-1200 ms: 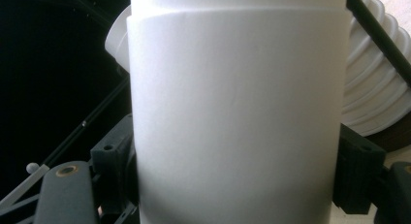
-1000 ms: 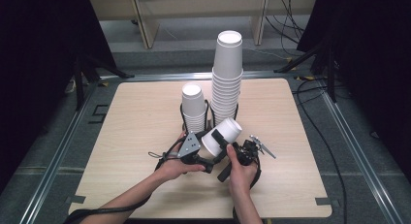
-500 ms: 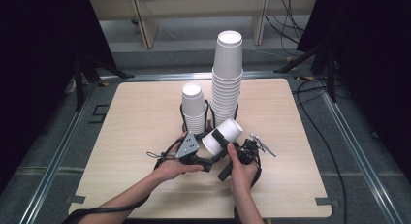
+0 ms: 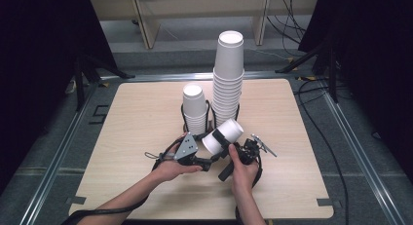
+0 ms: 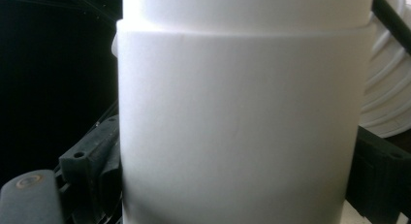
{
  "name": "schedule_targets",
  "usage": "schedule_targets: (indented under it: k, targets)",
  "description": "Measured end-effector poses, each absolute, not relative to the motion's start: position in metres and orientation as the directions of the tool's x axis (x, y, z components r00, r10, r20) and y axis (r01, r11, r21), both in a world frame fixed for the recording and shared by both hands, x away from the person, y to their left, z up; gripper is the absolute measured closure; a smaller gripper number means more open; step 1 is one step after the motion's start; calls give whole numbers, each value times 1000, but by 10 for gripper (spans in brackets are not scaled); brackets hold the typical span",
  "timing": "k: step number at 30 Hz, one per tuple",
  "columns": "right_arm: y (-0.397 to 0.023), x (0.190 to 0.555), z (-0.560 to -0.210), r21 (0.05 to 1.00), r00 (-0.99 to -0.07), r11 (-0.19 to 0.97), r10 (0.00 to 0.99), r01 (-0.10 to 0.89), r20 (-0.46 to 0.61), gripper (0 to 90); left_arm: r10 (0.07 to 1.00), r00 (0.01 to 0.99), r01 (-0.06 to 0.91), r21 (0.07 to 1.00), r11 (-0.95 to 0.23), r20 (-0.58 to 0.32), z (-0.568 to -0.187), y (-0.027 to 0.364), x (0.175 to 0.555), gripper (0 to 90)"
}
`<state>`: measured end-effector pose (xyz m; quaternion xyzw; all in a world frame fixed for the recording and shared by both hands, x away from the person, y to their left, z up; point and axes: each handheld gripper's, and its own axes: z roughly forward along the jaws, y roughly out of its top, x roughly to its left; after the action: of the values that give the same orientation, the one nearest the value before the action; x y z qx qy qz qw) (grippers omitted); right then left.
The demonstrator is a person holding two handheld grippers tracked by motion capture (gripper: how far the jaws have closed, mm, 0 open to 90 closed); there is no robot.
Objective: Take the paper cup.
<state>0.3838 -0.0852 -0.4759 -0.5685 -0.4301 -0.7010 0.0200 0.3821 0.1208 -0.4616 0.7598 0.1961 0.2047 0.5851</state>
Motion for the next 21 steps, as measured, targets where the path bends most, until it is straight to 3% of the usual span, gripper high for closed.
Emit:
schedule_targets:
  k: [3, 4, 7, 9, 10, 11, 12, 14, 16, 21]
  targets:
    - [-85, 384, -475, 573, -355, -633, 450, 521, 819, 105, 540, 838, 56, 969, -240, 85, -460, 122, 381, 179]
    - [-84, 381, -472, 520, -339, -647, 395, 558, 854, 106, 541, 836, 54, 969, -240, 87, -460, 122, 381, 179]
    - [-85, 384, -475, 565, -355, -644, 440, 515, 825, 104, 543, 837, 66, 971, -231, 73, -459, 120, 380, 181]
    - [-85, 382, -475, 547, -370, -651, 404, 526, 837, 104, 545, 835, 61, 971, -229, 76, -460, 120, 379, 183]
    - [-85, 382, -475, 560, -353, -649, 434, 515, 829, 102, 556, 830, 75, 981, -177, 37, -461, 116, 378, 184]
    - [-86, 382, -475, 573, -353, -643, 452, 508, 819, 103, 548, 834, 68, 972, -223, 67, -461, 119, 378, 184]
    - [-86, 381, -475, 570, -365, -646, 439, 508, 821, 103, 561, 828, 82, 986, -145, 14, -462, 114, 377, 185]
    - [-86, 381, -475, 567, -366, -651, 433, 505, 824, 102, 563, 826, 79, 988, -134, 10, -462, 113, 377, 187]
    - [-86, 381, -475, 564, -365, -655, 430, 503, 826, 101, 553, 831, 62, 979, -196, 58, -461, 117, 377, 193]
    - [-86, 379, -477, 562, -361, -658, 432, 501, 827, 97, 551, 833, 66, 979, -194, 53, -462, 118, 376, 201]
